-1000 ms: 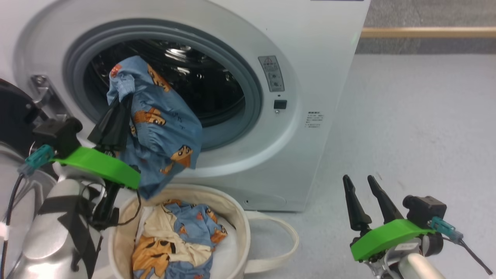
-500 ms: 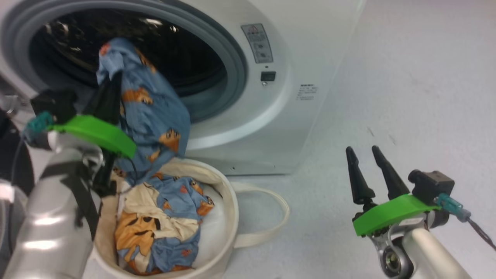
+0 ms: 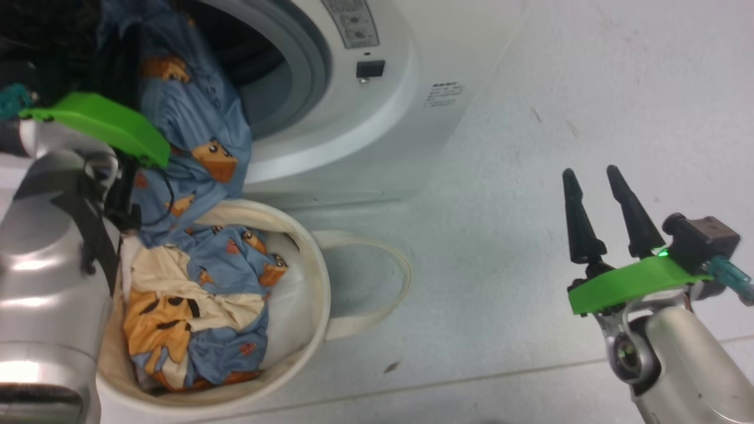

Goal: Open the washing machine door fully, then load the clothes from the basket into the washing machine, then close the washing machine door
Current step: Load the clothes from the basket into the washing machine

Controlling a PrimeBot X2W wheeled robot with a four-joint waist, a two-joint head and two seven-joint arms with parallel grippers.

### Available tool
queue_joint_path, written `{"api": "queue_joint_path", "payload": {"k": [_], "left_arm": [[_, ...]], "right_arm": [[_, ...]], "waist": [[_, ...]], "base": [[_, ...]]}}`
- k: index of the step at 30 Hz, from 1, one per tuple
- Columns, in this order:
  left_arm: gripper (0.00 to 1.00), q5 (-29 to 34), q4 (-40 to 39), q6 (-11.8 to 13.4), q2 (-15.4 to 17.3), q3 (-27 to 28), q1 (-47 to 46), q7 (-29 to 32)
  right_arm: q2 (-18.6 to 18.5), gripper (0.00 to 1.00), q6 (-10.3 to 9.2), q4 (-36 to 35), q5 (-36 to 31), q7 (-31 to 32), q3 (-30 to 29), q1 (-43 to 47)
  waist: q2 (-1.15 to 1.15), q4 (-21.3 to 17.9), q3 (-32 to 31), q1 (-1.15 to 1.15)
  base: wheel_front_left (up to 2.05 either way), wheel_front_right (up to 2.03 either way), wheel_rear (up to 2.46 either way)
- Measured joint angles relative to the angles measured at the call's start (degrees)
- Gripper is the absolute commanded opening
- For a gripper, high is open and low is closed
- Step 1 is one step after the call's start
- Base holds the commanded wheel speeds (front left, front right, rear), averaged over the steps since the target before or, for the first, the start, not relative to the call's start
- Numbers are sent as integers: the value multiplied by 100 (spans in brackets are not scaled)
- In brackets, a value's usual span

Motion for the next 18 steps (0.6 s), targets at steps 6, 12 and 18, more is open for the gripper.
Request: {"api": "queue_joint_path", "payload": {"k": [6,12,18], "left_arm": [[0,168,212,0,15,109,-460,0],[0,456,174,10,58,138,-960,0],[0,493,-1190,133,37,957,-1177,-46]], "right_arm": [[-109,100,0,-185,-104,0,-293,217],[-109,100,0,-386,-197,0,-360,215],[-78,100,0,-508,-294,0,-543,213]], "waist": [[0,-103,416,-1],[0,-164,719,-1],[0,-198,977,-1]], "base": [[0,0,0],[0,0,0],[0,0,0]]}}
